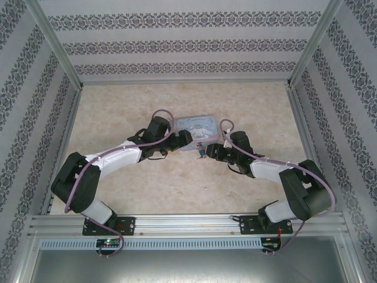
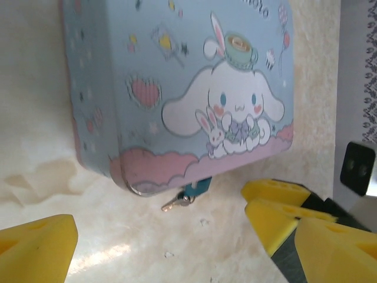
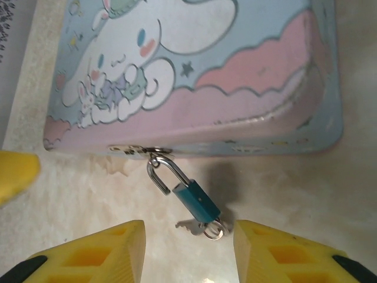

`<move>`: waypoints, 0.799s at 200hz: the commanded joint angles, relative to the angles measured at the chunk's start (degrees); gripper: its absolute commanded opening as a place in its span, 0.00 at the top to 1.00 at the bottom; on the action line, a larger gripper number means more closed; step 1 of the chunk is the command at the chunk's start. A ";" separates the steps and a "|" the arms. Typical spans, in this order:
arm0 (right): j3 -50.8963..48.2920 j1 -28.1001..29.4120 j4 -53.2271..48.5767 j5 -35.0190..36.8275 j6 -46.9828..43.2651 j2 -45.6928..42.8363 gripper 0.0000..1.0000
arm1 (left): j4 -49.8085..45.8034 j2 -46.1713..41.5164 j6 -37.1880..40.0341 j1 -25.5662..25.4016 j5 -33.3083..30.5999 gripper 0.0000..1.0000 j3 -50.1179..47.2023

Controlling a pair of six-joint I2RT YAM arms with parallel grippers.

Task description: Unlock a padlock with a key

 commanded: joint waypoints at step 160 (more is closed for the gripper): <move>5.78 3.63 4.63 -1.21 -3.07 13.45 0.71 | -6.76 1.33 5.47 4.03 0.00 0.05 3.29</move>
